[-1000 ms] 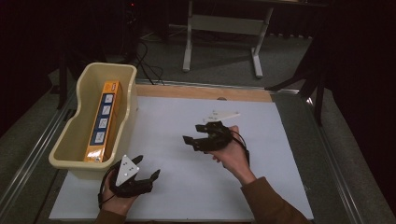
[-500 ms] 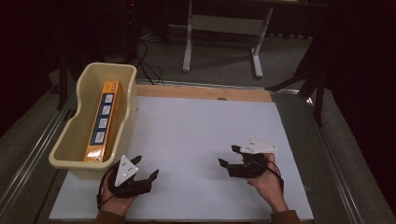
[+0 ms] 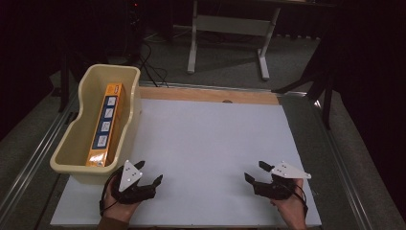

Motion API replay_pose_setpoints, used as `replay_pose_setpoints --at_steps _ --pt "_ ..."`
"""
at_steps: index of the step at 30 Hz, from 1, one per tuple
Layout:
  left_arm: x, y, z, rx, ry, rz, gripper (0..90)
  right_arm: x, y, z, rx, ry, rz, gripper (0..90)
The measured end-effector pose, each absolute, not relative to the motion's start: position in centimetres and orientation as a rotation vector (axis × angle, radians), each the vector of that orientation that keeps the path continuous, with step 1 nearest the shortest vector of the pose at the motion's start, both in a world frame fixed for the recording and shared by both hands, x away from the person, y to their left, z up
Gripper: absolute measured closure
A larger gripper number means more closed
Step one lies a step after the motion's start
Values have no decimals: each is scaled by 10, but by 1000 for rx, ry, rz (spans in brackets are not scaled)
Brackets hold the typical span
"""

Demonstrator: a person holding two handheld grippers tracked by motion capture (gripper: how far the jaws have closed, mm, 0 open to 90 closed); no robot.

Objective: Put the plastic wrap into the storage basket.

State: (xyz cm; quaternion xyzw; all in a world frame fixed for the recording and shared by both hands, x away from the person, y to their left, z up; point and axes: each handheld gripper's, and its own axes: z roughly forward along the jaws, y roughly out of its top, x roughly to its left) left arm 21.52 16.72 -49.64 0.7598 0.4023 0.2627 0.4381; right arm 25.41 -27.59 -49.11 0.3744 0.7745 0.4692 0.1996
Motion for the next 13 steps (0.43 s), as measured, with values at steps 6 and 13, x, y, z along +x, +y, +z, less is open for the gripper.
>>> replay_pose_setpoints --at_steps 6,13 --pt "216 167 -496 1889 998 656 232 251 -286 -492 1057 2115 1320 231" --pt "215 165 -496 1897 994 655 228 250 -288 -491 1042 2094 1334 215"
